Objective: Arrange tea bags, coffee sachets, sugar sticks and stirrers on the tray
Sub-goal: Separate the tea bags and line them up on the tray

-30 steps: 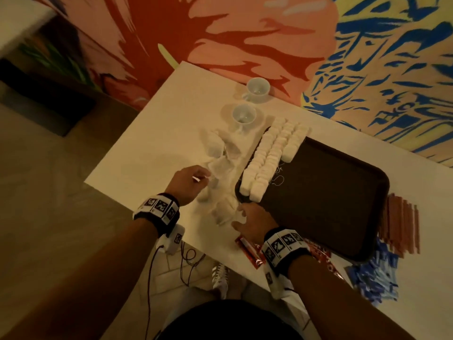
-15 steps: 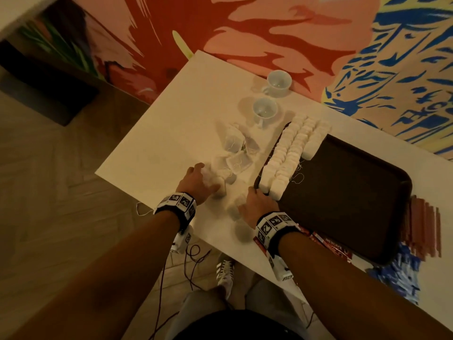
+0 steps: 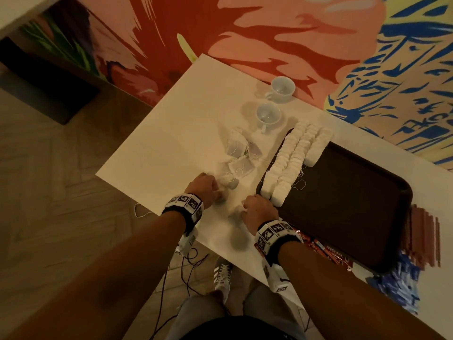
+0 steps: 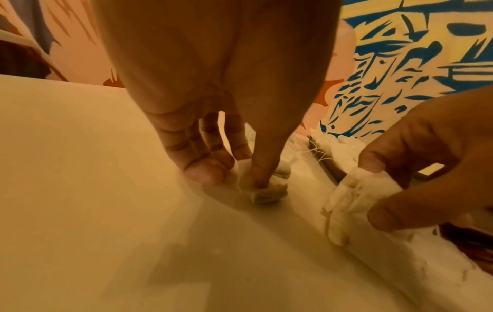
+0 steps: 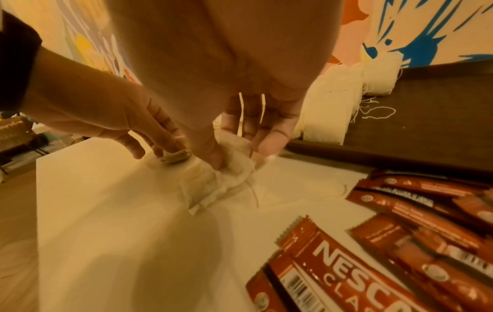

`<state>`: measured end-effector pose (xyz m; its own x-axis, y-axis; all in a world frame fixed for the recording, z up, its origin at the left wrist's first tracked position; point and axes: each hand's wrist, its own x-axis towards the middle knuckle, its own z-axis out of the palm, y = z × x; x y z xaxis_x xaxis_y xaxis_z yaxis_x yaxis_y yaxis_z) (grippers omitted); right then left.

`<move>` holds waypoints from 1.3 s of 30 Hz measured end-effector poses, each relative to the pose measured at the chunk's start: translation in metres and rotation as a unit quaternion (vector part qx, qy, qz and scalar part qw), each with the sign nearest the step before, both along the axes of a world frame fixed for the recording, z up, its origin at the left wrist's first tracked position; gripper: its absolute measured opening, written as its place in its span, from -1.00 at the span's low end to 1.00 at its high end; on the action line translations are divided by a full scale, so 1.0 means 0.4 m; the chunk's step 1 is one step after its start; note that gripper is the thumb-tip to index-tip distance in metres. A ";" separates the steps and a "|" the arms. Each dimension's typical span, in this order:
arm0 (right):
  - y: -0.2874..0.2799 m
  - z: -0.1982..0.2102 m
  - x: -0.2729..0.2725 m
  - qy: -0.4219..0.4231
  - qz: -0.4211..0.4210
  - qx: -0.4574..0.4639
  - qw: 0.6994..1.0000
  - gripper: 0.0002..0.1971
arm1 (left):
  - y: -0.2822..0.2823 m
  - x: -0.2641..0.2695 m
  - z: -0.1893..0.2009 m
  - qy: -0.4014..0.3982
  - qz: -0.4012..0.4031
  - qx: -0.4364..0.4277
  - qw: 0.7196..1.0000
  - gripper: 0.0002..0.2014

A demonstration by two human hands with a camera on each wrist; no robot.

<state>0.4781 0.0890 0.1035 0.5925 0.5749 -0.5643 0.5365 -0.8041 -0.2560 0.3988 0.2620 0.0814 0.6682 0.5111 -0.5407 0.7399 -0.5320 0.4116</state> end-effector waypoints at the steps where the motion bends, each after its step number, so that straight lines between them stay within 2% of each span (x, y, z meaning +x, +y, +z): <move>1: -0.003 0.002 0.002 0.010 -0.011 0.009 1.000 -0.76 | -0.001 -0.002 0.000 -0.003 0.009 -0.008 1.000 -0.83; 3: -0.012 0.013 0.006 0.035 -0.052 0.035 0.997 -0.75 | -0.001 -0.009 0.005 -0.018 0.045 -0.042 0.998 -0.86; 6: -0.023 0.023 0.018 0.085 -0.121 0.092 0.985 -0.74 | -0.006 -0.028 0.029 -0.060 0.095 -0.103 0.988 -0.76; 9: -0.031 0.048 0.034 0.163 -0.184 0.165 0.955 -0.57 | -0.021 -0.049 0.082 -0.135 0.146 -0.203 0.959 -0.73; 11: -0.038 0.066 0.050 0.200 -0.207 0.208 0.935 -0.53 | -0.033 -0.065 0.127 -0.171 0.149 -0.249 0.942 -0.75; 16: -0.029 0.148 0.059 0.328 -0.277 0.295 0.854 -0.82 | -0.082 -0.085 0.230 -0.214 0.110 -0.330 0.913 -0.68; 19: -0.030 0.185 0.054 0.407 -0.287 0.302 0.813 -0.80 | -0.110 -0.078 0.258 -0.226 0.096 -0.332 0.911 -0.69; 22: -0.046 0.210 0.049 0.482 -0.301 0.293 0.769 -0.62 | -0.130 -0.072 0.266 -0.253 0.096 -0.310 0.912 -0.73; 25: -0.061 0.202 0.045 0.516 -0.273 0.269 0.766 -0.34 | -0.151 -0.071 0.267 -0.259 0.087 -0.279 0.920 -0.73; 26: -0.065 0.203 0.043 0.523 -0.267 0.261 0.766 -0.34 | -0.158 -0.070 0.264 -0.257 0.082 -0.275 0.923 -0.72; 30: -0.080 0.203 0.040 0.538 -0.285 0.259 0.750 -0.80 | -0.170 -0.060 0.259 -0.252 0.074 -0.307 0.915 -0.69; 33: -0.087 0.189 0.057 0.528 -0.329 0.269 0.735 -0.76 | -0.161 -0.049 0.272 -0.244 0.098 -0.356 0.897 -0.61; 35: -0.084 0.183 0.075 0.510 -0.354 0.272 0.735 -0.77 | -0.139 -0.039 0.270 -0.245 0.118 -0.356 0.894 -0.59; 37: -0.073 0.173 0.100 0.486 -0.379 0.274 0.738 -0.81 | -0.100 -0.024 0.248 -0.249 0.147 -0.315 0.904 -0.66; 39: -0.059 0.161 0.123 0.469 -0.418 0.282 0.725 -0.81 | -0.051 -0.004 0.202 -0.230 0.170 -0.237 0.928 -0.73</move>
<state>0.5274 0.0654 0.1678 0.3737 0.5319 -0.7599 -0.7013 -0.3742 -0.6068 0.3974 0.2416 0.1620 0.7276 0.5122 -0.4563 0.5196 0.0227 0.8541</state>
